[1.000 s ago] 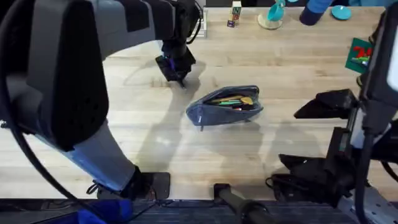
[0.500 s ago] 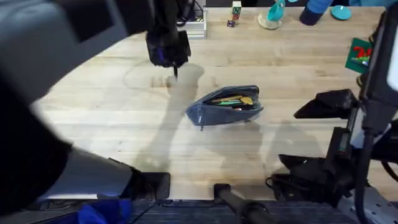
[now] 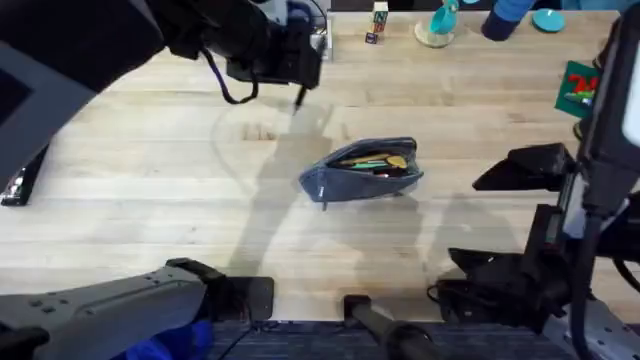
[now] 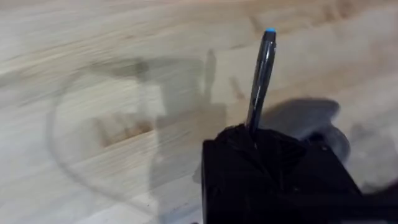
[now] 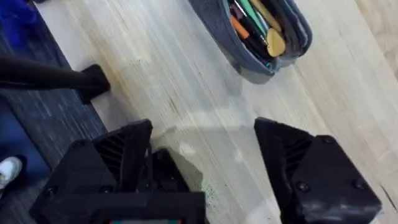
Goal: Unzip the bag, pick up the pens from the table one at a time and place them inside, then zip the bag closed.
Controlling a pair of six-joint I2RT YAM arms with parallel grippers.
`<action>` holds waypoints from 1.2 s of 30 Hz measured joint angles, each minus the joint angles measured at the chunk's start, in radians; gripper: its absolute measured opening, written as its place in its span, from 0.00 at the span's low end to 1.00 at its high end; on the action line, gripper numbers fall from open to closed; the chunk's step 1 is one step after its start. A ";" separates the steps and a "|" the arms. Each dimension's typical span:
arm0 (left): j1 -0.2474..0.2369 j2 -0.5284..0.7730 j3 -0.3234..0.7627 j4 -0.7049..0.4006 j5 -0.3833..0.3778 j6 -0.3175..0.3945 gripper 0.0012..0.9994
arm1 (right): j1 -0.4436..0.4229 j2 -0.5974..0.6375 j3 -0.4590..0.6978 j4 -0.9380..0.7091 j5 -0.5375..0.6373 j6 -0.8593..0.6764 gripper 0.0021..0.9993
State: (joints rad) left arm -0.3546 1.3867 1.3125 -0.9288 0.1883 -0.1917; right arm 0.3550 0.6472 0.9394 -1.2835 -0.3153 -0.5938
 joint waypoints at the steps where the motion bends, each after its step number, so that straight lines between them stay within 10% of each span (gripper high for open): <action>1: -0.001 0.000 0.000 -0.004 0.132 0.130 0.04 | 0.000 0.000 0.000 0.000 0.000 0.000 1.00; 9: -0.062 0.000 0.000 -0.048 0.354 0.452 0.04 | 0.000 0.000 0.000 0.000 0.000 0.000 1.00; 21: -0.226 0.000 0.000 -0.115 0.413 0.746 0.04 | 0.000 0.000 0.000 0.000 0.000 0.000 1.00; 36: -0.254 0.145 0.001 -0.077 0.422 0.832 0.04 | 0.000 0.000 0.000 0.000 0.000 0.000 1.00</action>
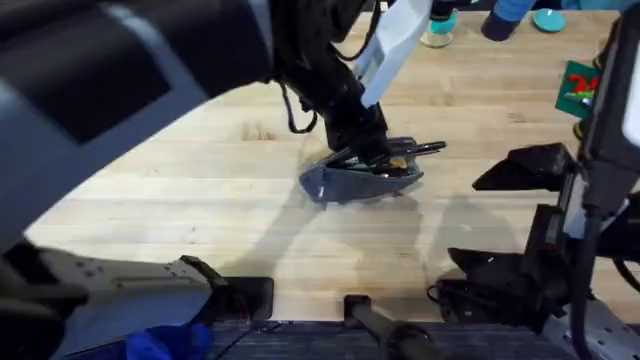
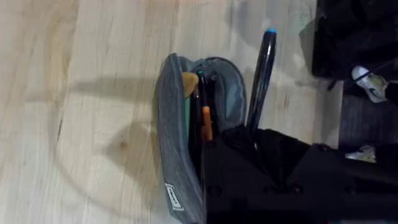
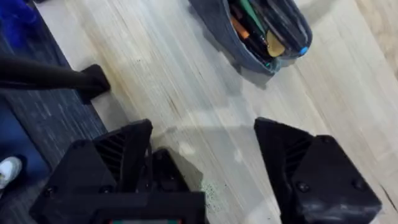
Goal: Unzip the bag, pick up the pens from the table one at a time and place them inside, then zip the bag closed.
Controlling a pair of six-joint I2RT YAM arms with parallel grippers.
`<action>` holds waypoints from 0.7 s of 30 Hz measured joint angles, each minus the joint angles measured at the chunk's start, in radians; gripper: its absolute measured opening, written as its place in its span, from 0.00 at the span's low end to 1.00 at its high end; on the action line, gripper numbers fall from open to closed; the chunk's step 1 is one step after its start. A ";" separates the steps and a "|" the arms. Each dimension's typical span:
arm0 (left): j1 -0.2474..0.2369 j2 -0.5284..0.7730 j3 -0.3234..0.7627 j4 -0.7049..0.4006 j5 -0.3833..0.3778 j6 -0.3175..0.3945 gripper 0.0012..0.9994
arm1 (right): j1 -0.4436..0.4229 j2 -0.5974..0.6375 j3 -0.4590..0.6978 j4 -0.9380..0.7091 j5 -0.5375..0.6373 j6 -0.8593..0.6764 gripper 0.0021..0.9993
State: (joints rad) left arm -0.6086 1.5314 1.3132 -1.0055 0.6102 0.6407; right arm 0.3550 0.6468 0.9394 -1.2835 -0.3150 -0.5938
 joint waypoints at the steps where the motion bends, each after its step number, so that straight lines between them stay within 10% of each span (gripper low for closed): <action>1: 0.000 0.014 0.000 0.004 0.000 0.000 0.04 | 0.000 0.000 0.000 0.000 0.000 0.000 1.00; 21: 0.000 0.195 0.000 0.005 -0.039 0.004 0.04 | 0.000 0.000 0.000 0.000 0.000 0.000 1.00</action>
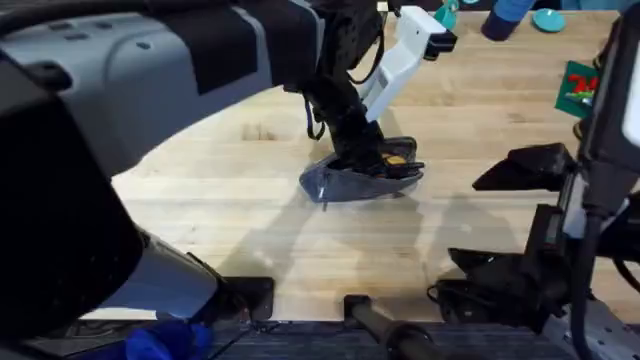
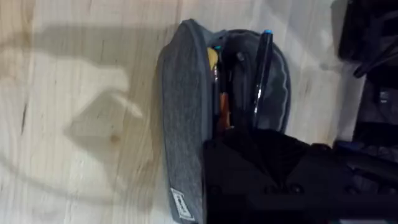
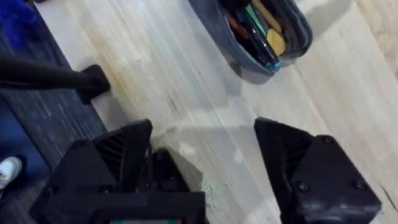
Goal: Unzip the bag, pick up the pens from the table one at a time and place them inside, then zip the bag closed.
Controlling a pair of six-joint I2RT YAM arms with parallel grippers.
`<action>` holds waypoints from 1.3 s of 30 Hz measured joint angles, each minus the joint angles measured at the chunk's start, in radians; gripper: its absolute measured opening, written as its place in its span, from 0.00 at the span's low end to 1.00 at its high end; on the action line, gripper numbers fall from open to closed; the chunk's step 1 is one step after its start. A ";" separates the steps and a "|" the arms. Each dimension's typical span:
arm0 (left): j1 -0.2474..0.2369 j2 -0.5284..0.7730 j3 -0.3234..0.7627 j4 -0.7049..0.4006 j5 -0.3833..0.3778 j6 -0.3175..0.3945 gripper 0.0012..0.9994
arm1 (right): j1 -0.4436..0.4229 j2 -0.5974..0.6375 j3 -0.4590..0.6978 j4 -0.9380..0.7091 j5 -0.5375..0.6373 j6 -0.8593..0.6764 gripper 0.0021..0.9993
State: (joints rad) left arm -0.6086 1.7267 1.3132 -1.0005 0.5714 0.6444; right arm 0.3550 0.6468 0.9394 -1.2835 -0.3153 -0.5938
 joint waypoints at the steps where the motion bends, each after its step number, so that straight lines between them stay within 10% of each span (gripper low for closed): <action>1: 0.000 0.000 0.001 -0.002 -0.011 0.000 0.04 | 0.000 0.000 0.000 0.000 0.000 0.000 1.00; 10: -0.004 0.000 0.005 -0.013 -0.058 0.000 0.04 | 0.000 0.000 0.000 0.000 0.000 0.000 1.00; 24: -0.004 0.000 0.005 -0.017 -0.082 0.006 0.97 | 0.000 0.000 0.000 0.000 0.000 0.000 1.00; 39: -0.005 0.000 0.010 -0.043 -0.082 0.012 1.00 | 0.000 0.000 0.000 0.000 0.000 0.000 1.00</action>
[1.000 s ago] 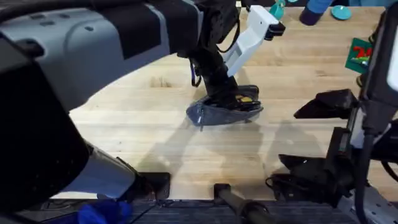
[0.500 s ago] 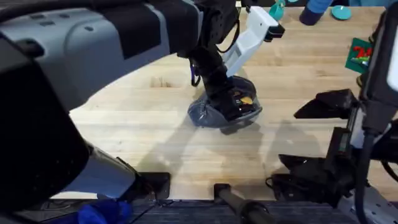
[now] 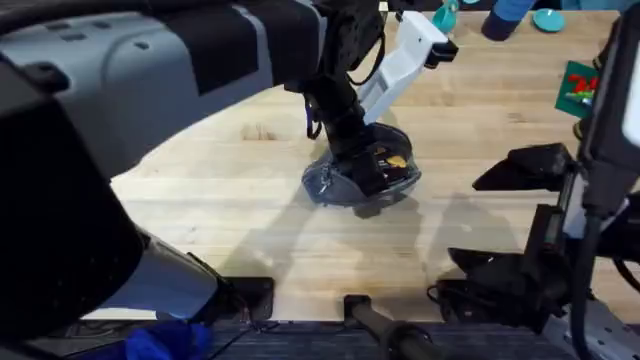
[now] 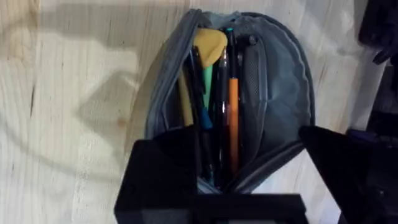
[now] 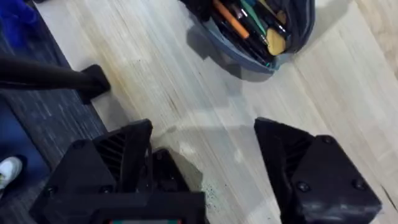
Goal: Unzip the bag, pick up the pens from the table one at a time and place them inside, then zip the bag closed.
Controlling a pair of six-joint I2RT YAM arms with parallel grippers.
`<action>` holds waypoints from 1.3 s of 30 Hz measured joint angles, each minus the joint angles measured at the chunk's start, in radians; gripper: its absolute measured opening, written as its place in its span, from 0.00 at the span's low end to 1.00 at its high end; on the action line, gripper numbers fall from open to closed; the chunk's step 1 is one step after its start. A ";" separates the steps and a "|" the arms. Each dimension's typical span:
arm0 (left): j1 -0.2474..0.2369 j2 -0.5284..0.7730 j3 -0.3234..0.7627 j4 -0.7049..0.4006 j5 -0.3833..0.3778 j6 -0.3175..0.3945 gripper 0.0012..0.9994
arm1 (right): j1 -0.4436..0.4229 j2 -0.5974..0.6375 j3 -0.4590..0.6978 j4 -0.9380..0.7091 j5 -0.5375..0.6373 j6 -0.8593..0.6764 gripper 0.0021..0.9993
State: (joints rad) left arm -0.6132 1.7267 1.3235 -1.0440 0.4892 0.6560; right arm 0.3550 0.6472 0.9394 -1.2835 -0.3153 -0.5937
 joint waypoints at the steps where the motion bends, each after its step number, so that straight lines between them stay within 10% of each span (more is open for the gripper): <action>1: 0.000 0.000 0.000 -0.002 0.000 0.002 1.00 | 0.000 0.000 0.000 0.000 0.000 0.000 1.00; 18: 0.000 -0.013 0.054 -0.084 0.012 -0.013 1.00 | 0.000 0.000 0.000 0.000 0.000 0.000 1.00; 28: 0.000 -0.373 0.134 -0.234 -0.091 -0.020 1.00 | 0.000 0.000 0.000 0.000 0.000 0.000 1.00; 39: 0.006 -0.452 0.133 -0.330 -0.143 -0.021 1.00 | 0.000 0.000 0.000 0.000 0.000 0.000 1.00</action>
State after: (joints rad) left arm -0.6073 1.2744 1.4563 -1.3739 0.3462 0.6353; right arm 0.3550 0.6472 0.9394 -1.2835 -0.3156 -0.5935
